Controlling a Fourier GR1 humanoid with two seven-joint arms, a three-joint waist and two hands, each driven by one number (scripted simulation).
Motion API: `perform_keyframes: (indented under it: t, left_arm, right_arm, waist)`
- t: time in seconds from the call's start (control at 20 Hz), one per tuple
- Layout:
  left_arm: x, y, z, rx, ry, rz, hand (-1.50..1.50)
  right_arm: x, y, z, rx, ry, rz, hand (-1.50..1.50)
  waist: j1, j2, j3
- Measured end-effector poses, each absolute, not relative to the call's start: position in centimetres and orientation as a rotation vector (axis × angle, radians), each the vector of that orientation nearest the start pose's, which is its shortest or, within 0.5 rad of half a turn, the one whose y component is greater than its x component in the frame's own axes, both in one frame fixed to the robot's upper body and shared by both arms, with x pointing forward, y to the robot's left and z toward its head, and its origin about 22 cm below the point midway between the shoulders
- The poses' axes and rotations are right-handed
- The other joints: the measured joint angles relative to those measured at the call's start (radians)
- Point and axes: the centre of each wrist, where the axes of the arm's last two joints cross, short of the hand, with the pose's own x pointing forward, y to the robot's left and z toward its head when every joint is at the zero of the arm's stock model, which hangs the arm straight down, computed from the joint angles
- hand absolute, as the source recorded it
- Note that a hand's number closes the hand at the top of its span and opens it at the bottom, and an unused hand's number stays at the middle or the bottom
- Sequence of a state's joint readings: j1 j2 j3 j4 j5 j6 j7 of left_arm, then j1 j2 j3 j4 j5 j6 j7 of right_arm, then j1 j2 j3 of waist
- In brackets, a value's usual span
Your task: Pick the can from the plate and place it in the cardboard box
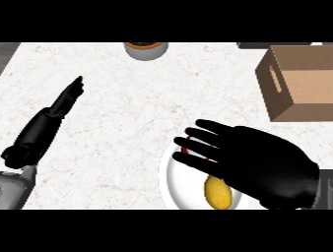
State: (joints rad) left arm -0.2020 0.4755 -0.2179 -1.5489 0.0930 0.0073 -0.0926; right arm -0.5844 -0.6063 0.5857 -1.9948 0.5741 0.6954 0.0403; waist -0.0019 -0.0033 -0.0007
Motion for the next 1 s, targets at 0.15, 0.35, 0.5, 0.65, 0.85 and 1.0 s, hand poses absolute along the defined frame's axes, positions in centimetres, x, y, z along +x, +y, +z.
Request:
perform_keyframes:
  t: [0.15,0.35,0.5,0.65,0.85,1.0]
  left_arm:
    - [28.5,26.7,7.0,0.103,-1.746,-0.531,0.00]
    - [28.8,27.0,6.9,0.100,-1.746,-0.525,0.00]
    - [28.9,26.8,6.5,0.102,-1.747,-0.527,0.00]
    - [29.5,26.7,6.9,0.100,-1.749,-0.526,0.00]
    - [28.9,26.8,5.9,0.091,-1.749,-0.528,0.00]
    - [28.8,27.0,5.9,0.093,-1.746,-0.535,0.00]
  right_arm:
    - [23.1,-14.5,17.8,0.490,2.112,-2.902,-1.50]
    - [22.3,-13.9,16.6,0.549,2.075,-2.930,-1.50]
    - [22.6,-13.1,16.1,0.623,2.074,-2.916,-1.50]
    - [23.3,-12.2,15.4,0.665,2.090,-2.898,-1.50]
    - [23.9,-11.3,14.6,0.697,2.068,-2.895,-1.50]
    - [24.1,-11.3,13.6,0.740,2.037,-2.902,-1.50]
  waist:
    - [0.001,0.001,0.000]
    - [0.001,0.002,0.001]
    - [0.003,0.003,0.001]
    - [0.004,0.003,0.001]
    - [0.005,0.003,0.001]
    - [0.005,0.003,0.001]
